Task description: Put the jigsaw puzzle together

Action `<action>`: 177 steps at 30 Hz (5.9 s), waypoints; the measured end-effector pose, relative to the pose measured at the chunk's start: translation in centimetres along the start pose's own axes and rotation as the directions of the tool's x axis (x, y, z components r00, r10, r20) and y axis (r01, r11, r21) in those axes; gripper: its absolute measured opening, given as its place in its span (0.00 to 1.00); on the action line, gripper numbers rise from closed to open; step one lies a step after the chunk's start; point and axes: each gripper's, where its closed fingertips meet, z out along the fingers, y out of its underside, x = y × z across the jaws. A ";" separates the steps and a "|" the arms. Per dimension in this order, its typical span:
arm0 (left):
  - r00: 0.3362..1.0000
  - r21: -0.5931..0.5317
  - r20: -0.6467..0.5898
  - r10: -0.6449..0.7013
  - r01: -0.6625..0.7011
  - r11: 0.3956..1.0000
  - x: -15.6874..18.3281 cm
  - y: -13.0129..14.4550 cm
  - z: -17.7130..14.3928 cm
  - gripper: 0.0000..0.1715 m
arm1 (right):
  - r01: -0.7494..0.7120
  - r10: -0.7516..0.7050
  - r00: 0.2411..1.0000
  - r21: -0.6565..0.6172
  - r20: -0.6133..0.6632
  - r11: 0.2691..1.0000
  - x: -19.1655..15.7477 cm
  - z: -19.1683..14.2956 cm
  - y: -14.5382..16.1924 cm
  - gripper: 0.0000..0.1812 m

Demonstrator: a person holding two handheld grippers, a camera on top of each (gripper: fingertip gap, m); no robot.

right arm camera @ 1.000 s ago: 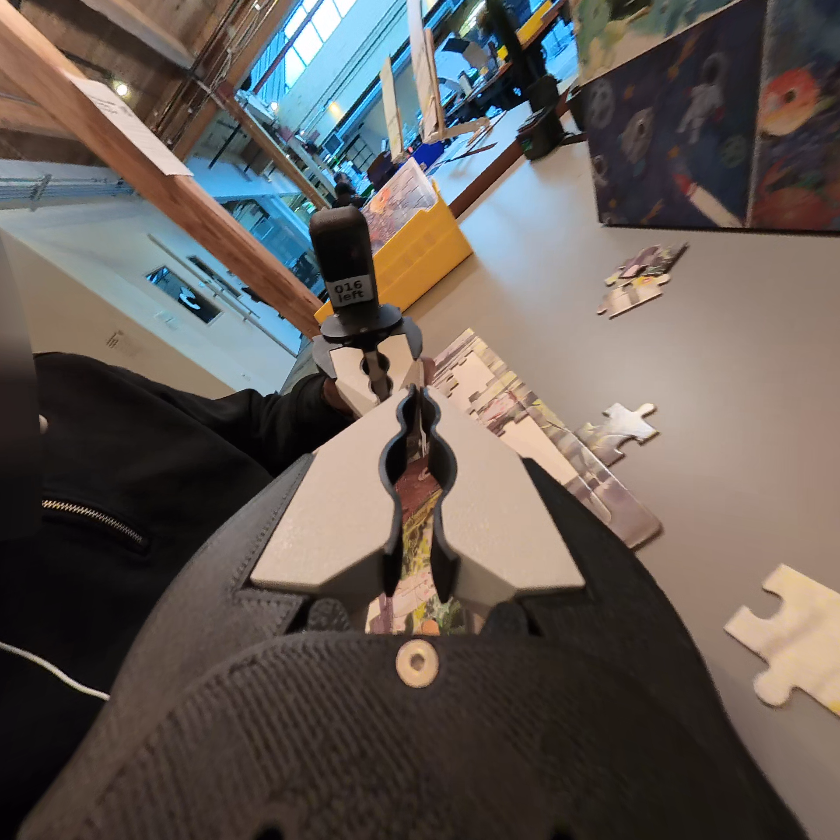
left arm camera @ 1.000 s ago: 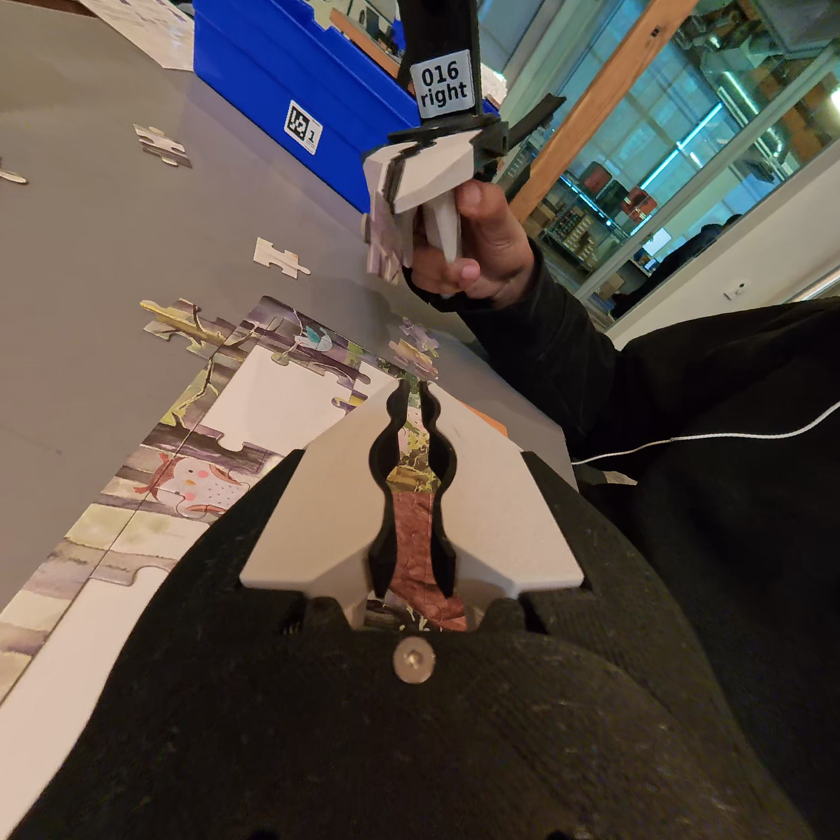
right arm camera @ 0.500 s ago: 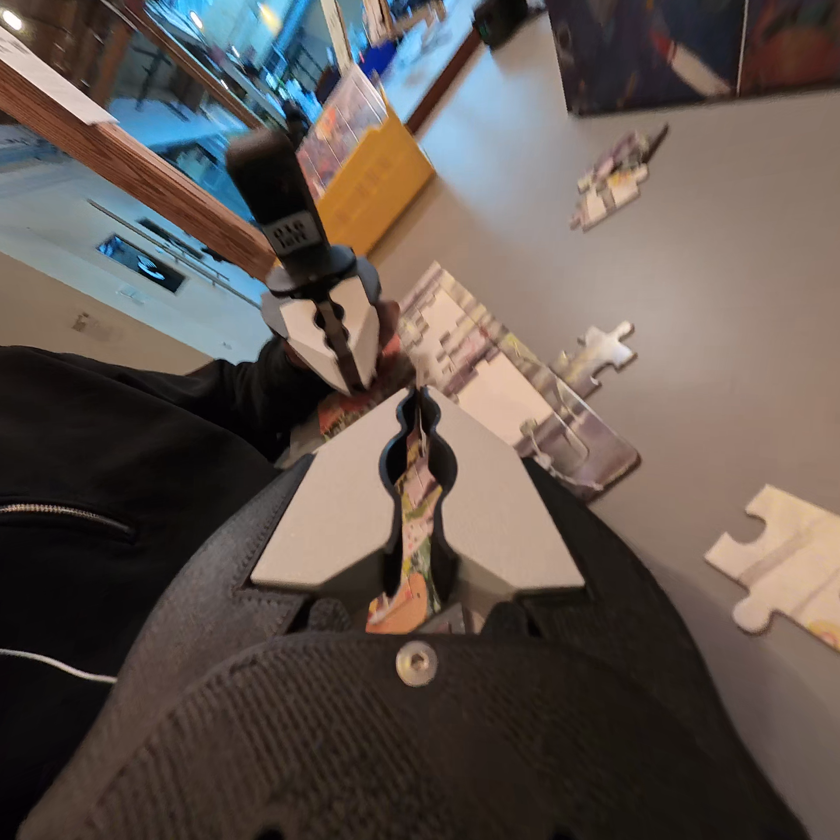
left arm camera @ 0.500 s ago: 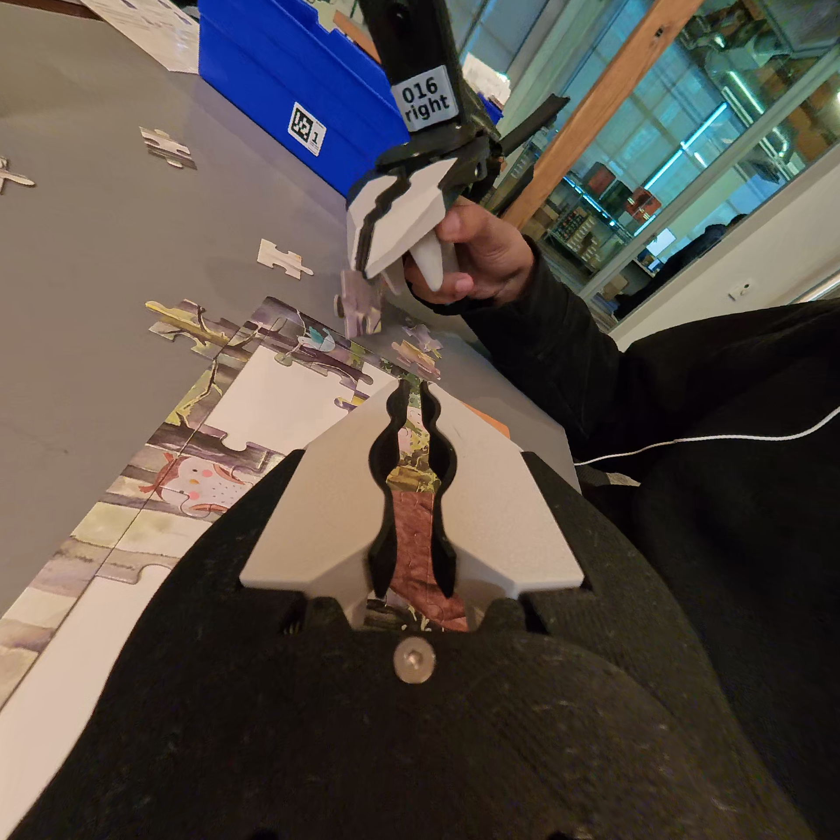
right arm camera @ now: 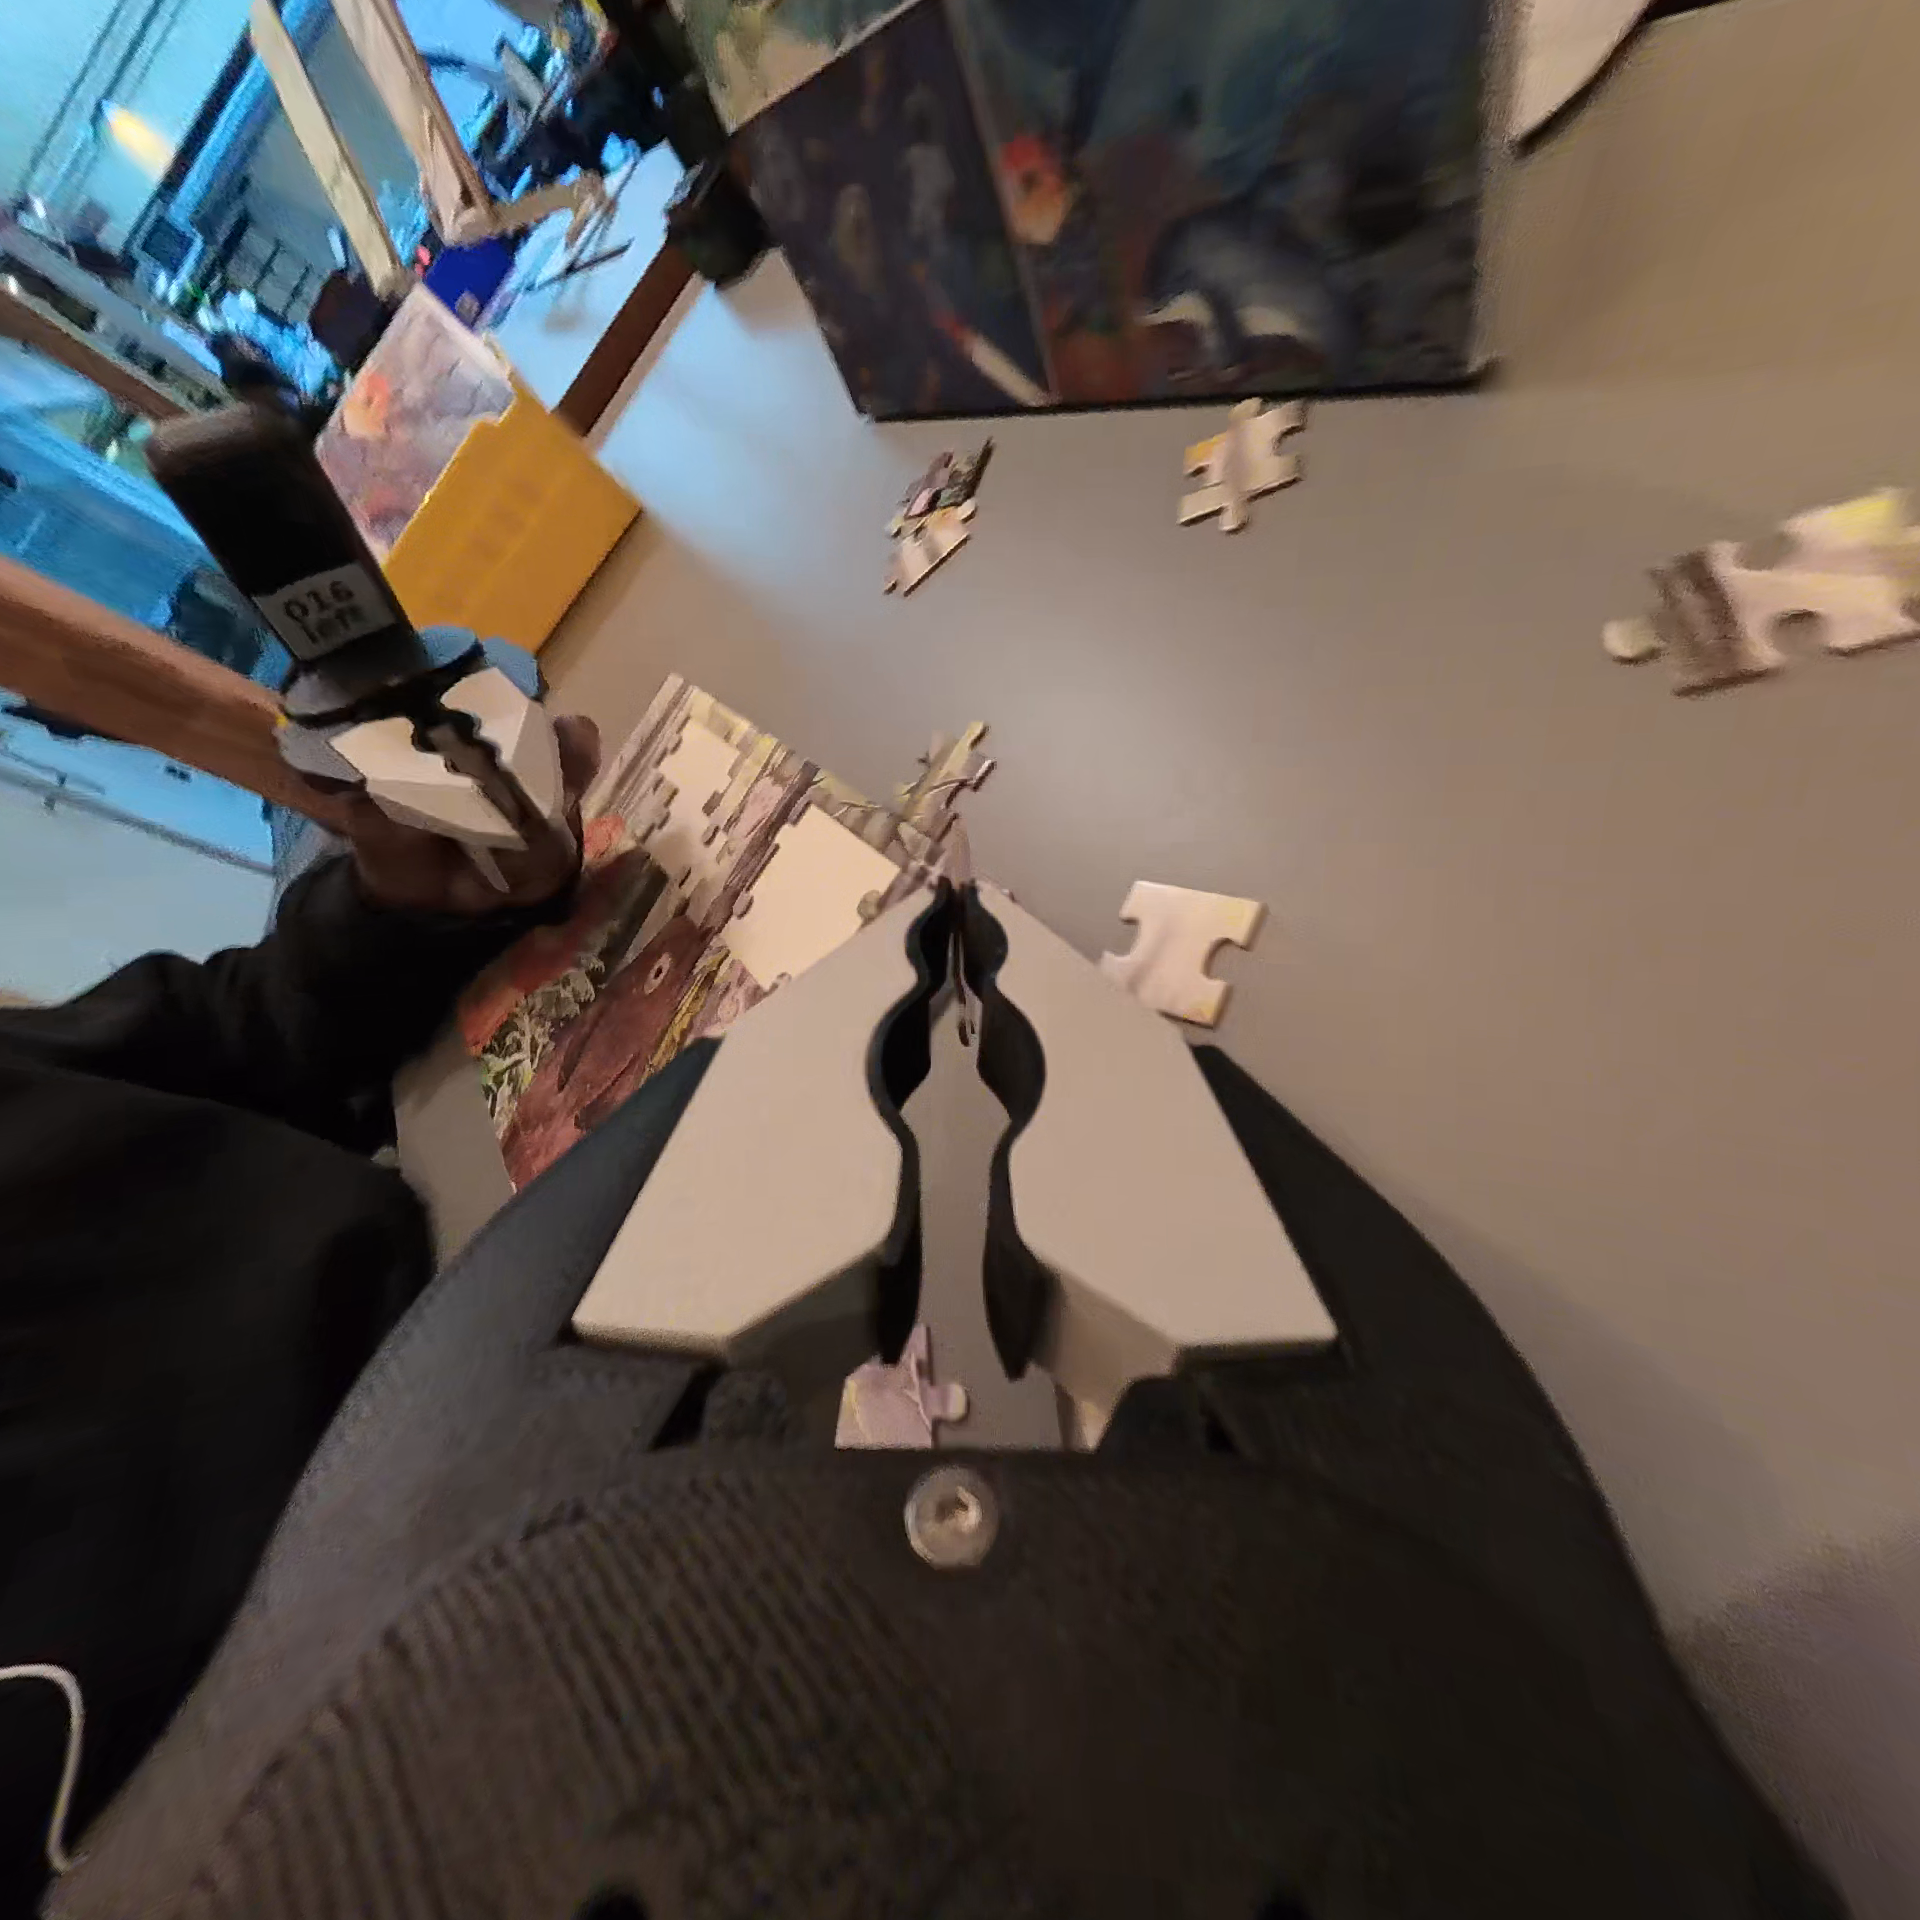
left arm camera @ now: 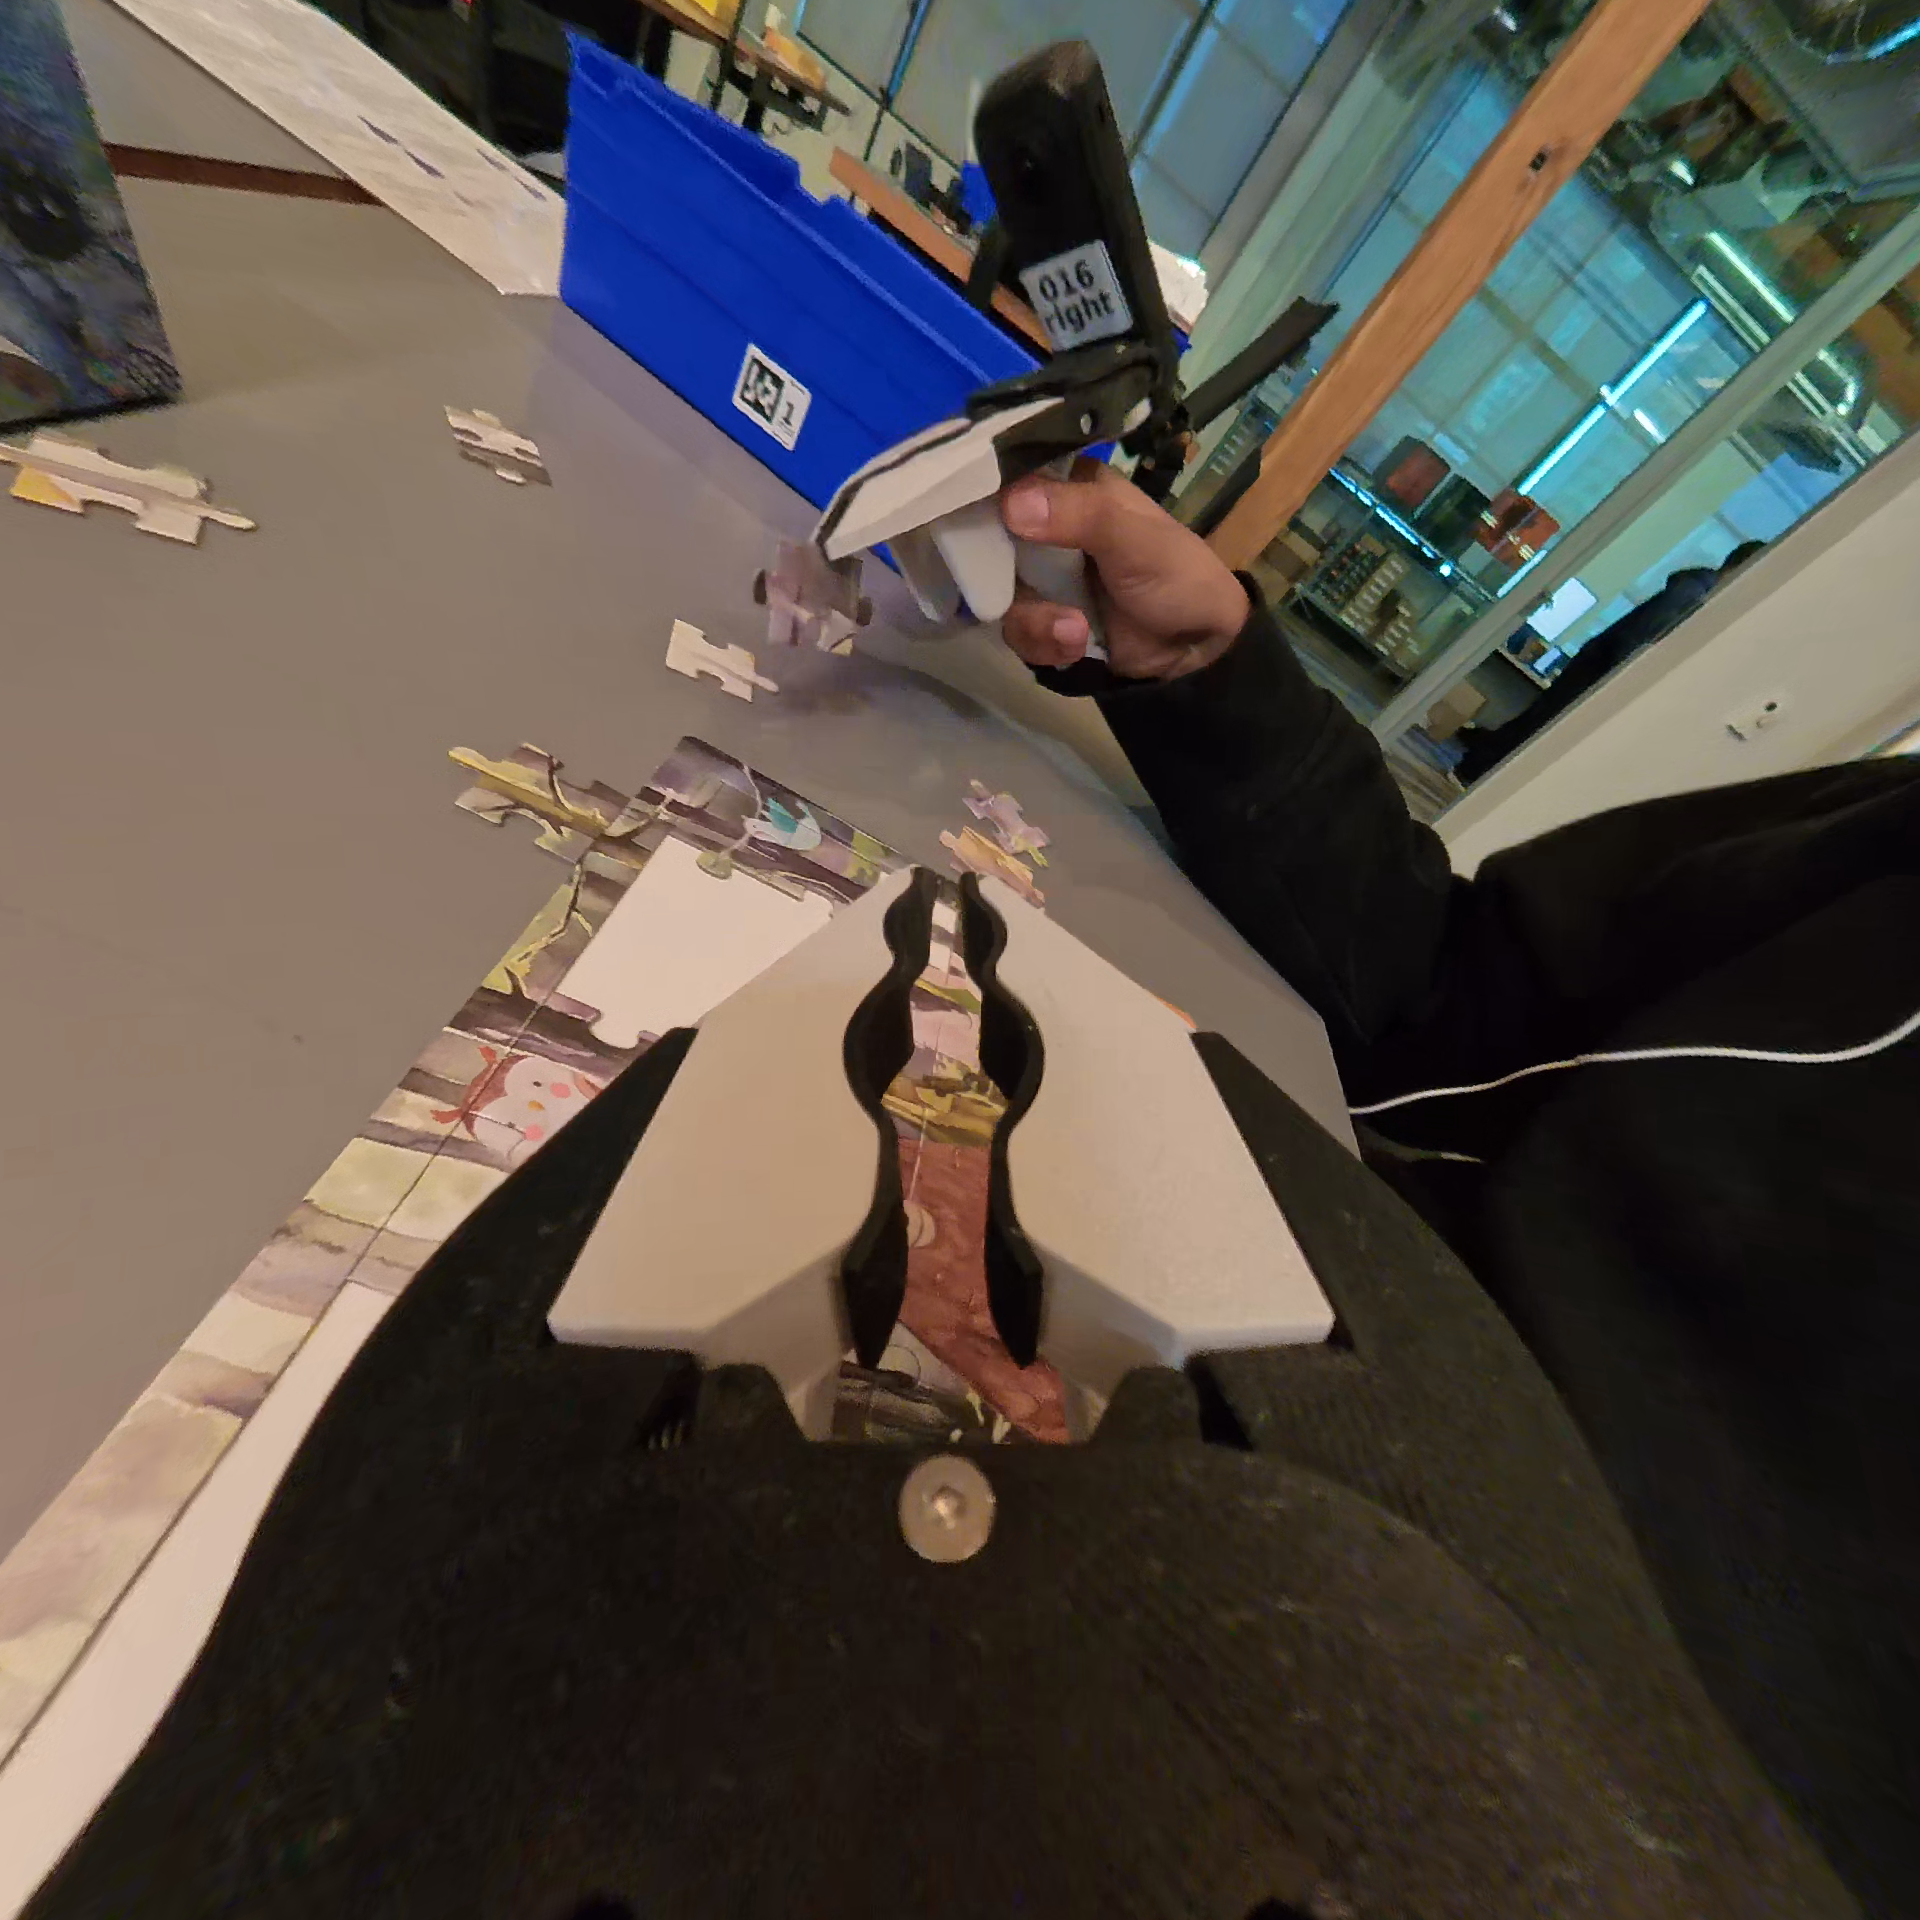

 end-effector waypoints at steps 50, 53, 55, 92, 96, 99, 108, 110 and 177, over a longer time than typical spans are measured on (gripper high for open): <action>0.874 -0.454 0.370 0.315 -0.126 0.882 -7.0 4.4 -3.0 0.00 | 0.745 -0.757 0.647 -0.287 0.091 0.602 -9.8 14.5 7.4 0.00; 0.874 -0.499 0.354 0.332 -0.124 0.858 -6.8 5.3 -2.6 0.00 | 0.732 -0.727 0.670 -0.288 0.146 0.617 -10.2 14.6 8.3 0.00; 0.867 -0.517 0.359 0.347 -0.125 0.847 -7.0 5.6 -2.6 0.00 | 0.733 -0.683 0.680 -0.286 0.266 0.618 -11.5 13.9 9.7 0.00; 0.928 -0.051 0.153 0.340 -0.336 0.940 -2.8 -1.4 -5.4 0.05 | 0.772 -0.768 0.635 0.026 -0.090 0.635 -7.5 8.0 1.4 0.05; 0.946 -0.025 0.136 0.295 -0.294 0.955 -2.9 -1.6 -5.6 0.07 | 0.750 -0.746 0.661 0.031 -0.077 0.661 -7.6 8.2 1.4 0.19; 0.954 -0.027 0.145 0.264 -0.263 0.964 -3.2 -1.6 -5.6 0.18 | 0.738 -0.737 0.674 0.060 -0.041 0.672 -8.4 7.6 1.3 0.05; 0.872 -0.017 0.294 0.391 -0.404 0.914 -2.9 -3.3 -6.1 0.09 | 0.754 -0.745 0.655 0.177 -0.127 0.633 -9.2 5.7 -1.0 0.11; 0.864 -0.036 0.302 0.404 -0.413 0.910 -3.0 -3.1 -6.0 0.11 | 0.752 -0.745 0.656 0.185 -0.120 0.632 -9.3 5.7 -0.9 0.11; 0.701 -0.289 0.573 0.425 -0.313 0.905 -11.7 -0.8 -11.1 0.00 | 0.652 -0.643 0.757 0.067 -0.114 0.755 -4.1 5.0 -0.7 0.00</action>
